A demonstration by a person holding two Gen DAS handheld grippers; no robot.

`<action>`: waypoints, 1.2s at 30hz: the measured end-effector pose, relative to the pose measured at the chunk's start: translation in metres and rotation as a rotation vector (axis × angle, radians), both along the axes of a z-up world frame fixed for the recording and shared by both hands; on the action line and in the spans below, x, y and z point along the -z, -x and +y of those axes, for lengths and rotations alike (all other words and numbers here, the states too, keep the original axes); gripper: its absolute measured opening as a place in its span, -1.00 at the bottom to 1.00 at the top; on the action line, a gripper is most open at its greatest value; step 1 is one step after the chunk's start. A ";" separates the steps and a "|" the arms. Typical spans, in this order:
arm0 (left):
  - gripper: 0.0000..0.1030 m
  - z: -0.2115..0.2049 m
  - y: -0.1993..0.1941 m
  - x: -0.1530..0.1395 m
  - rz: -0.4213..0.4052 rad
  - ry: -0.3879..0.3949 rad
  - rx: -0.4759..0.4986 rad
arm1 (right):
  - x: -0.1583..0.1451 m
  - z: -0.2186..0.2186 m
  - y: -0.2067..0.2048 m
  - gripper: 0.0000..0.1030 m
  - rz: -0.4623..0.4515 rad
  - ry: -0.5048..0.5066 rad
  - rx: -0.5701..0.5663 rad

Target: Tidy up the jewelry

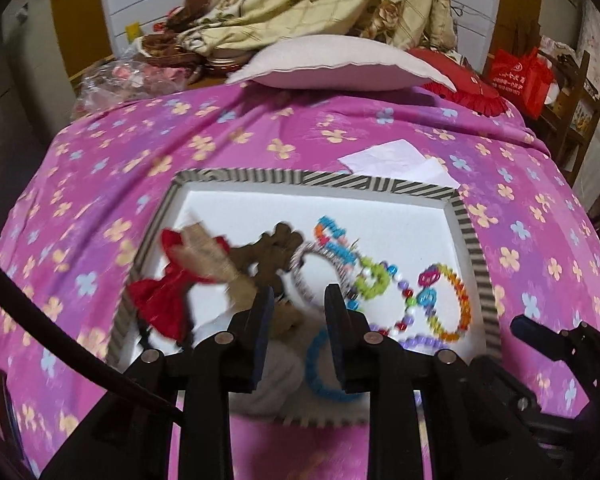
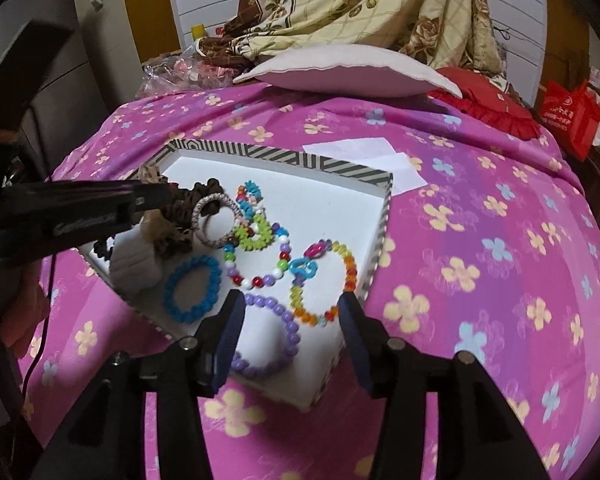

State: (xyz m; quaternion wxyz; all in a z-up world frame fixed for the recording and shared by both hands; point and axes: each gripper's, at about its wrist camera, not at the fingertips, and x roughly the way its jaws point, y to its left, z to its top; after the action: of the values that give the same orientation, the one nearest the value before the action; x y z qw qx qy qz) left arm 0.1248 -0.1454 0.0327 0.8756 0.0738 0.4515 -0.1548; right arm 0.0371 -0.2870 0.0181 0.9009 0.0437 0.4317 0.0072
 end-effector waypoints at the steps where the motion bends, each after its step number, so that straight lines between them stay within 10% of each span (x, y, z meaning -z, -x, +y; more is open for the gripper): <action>1: -0.26 0.005 0.005 -0.001 -0.007 0.000 -0.007 | -0.001 0.002 0.003 0.03 -0.002 -0.003 0.011; 36: -0.26 0.077 0.080 -0.043 -0.124 0.036 -0.121 | -0.052 0.059 0.029 0.44 -0.059 -0.007 0.043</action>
State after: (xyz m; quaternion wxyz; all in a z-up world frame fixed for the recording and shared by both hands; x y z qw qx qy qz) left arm 0.0446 -0.0680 0.0761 0.9109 0.0401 0.3970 -0.1047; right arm 0.0078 -0.2280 0.0704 0.9132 0.0556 0.4037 -0.0092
